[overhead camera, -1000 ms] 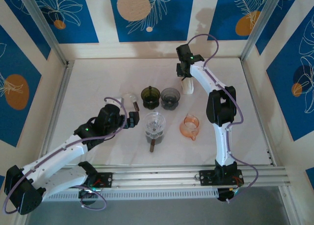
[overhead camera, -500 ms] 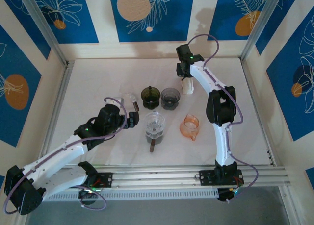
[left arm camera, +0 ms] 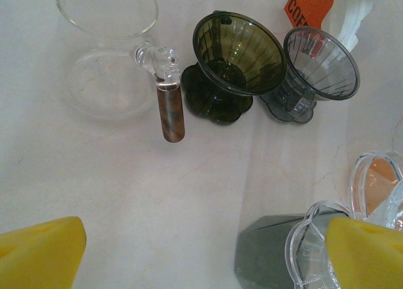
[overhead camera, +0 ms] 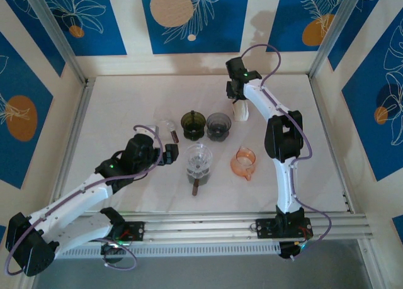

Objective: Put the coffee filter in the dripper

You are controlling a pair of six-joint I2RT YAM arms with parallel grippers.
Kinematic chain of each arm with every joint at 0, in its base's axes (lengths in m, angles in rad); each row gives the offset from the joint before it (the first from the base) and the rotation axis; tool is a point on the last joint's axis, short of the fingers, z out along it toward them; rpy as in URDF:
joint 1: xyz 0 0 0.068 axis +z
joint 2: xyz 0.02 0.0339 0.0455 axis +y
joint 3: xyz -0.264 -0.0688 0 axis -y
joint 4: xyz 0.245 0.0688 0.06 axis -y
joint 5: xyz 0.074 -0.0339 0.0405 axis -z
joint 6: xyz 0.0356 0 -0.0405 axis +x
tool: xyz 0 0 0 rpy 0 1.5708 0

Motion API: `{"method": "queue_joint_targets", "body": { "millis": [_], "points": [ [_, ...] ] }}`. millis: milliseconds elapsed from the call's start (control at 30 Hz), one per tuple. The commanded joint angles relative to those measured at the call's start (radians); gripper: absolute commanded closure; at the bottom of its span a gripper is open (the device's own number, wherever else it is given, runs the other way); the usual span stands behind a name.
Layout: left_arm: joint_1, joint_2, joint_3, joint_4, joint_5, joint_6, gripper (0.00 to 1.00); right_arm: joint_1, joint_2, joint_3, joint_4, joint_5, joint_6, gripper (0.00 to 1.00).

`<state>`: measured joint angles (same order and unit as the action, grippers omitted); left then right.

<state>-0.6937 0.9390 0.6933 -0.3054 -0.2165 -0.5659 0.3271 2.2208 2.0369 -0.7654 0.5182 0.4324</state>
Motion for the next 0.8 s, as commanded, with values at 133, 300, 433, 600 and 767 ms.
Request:
{"method": "queue_joint_targets", "body": {
  "millis": [133,300,433,600,767],
  "points": [
    [0.017,-0.017,-0.007,0.014,0.017,0.005,0.03,0.024,-0.110,-0.031,0.036,0.028,0.017,0.75],
    [0.019,-0.030,-0.011,0.012,0.019,0.005,0.02,0.023,-0.093,-0.020,0.014,0.028,0.033,0.76],
    [0.020,-0.046,-0.014,0.002,0.016,0.009,0.02,0.014,-0.074,-0.006,-0.013,0.031,0.059,0.77],
    [0.024,-0.060,-0.023,-0.003,0.010,0.014,0.02,0.007,-0.056,-0.001,-0.020,0.039,0.062,0.78],
    [0.029,-0.059,-0.024,0.000,0.012,0.015,0.02,0.000,-0.037,0.014,-0.030,0.037,0.072,0.79]
  ]
}}
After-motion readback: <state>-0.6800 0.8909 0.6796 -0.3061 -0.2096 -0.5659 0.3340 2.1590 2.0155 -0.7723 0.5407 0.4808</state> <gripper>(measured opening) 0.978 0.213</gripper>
